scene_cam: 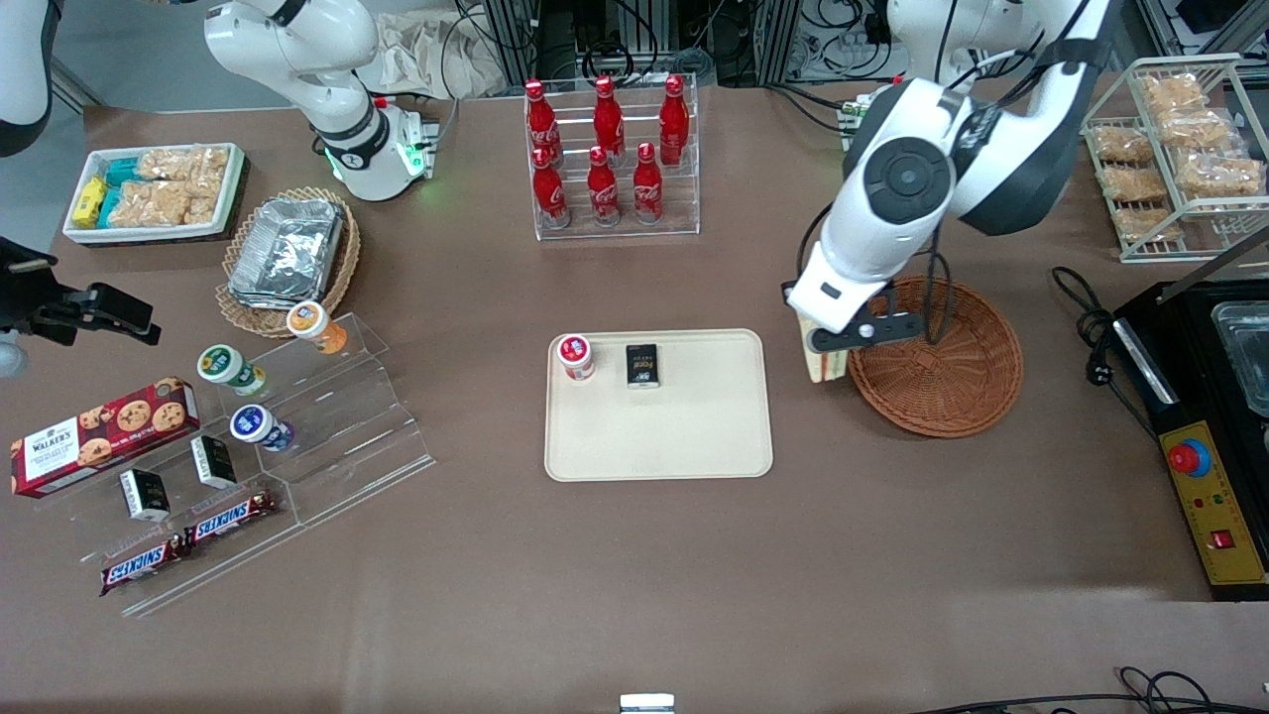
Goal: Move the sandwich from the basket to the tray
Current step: 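Carry the held sandwich with the left gripper over to the cream tray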
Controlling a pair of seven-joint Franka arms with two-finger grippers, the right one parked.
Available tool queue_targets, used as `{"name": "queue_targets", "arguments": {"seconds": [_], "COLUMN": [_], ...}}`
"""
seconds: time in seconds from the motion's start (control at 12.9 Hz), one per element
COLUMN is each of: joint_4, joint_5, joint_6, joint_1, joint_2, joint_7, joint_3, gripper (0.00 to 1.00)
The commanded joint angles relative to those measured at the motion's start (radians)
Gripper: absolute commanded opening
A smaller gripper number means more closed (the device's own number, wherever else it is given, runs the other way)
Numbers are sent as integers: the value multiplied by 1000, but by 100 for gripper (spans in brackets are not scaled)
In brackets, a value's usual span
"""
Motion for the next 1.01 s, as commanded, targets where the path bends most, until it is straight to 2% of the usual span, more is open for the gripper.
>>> {"name": "queue_targets", "arguments": {"seconds": [0.0,0.47,0.93], "joint_4": [25,31,32], "joint_5": [34,151,237], "joint_6": [47,76,116], "joint_1": [-39,-186,-234], "joint_2": [64,161,247], "joint_7": [23,23,24], "joint_3": [-19,-19,-19], "gripper": [0,0,0]}}
